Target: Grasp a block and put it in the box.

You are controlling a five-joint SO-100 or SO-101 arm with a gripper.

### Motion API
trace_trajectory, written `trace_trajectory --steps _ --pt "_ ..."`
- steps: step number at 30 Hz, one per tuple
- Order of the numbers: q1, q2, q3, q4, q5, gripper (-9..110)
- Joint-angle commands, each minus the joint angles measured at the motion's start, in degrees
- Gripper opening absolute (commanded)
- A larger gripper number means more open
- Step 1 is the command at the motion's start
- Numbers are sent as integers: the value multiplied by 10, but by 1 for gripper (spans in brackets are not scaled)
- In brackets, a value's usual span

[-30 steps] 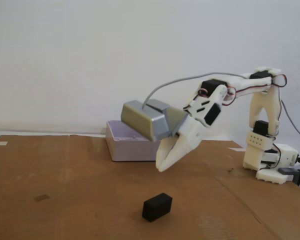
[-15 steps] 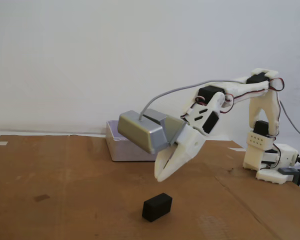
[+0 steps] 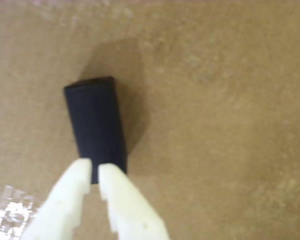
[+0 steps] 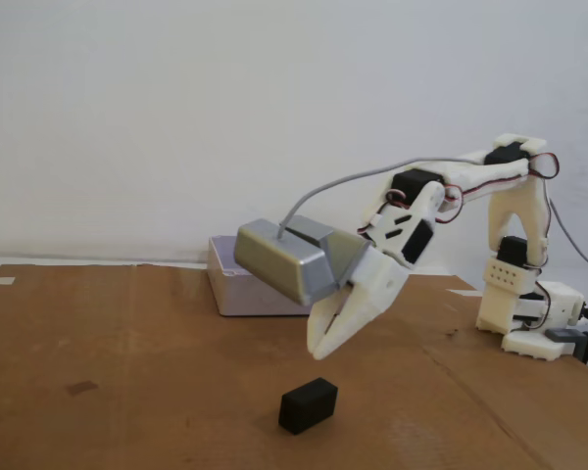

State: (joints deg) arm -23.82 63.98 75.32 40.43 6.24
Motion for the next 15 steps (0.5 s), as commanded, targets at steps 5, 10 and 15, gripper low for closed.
trace_trajectory --steps 5,10,15 --pt "3 -15 -121 -20 -10 0" --pt "4 -39 -162 -20 -10 0" --pt "4 -40 -166 -21 -10 0"
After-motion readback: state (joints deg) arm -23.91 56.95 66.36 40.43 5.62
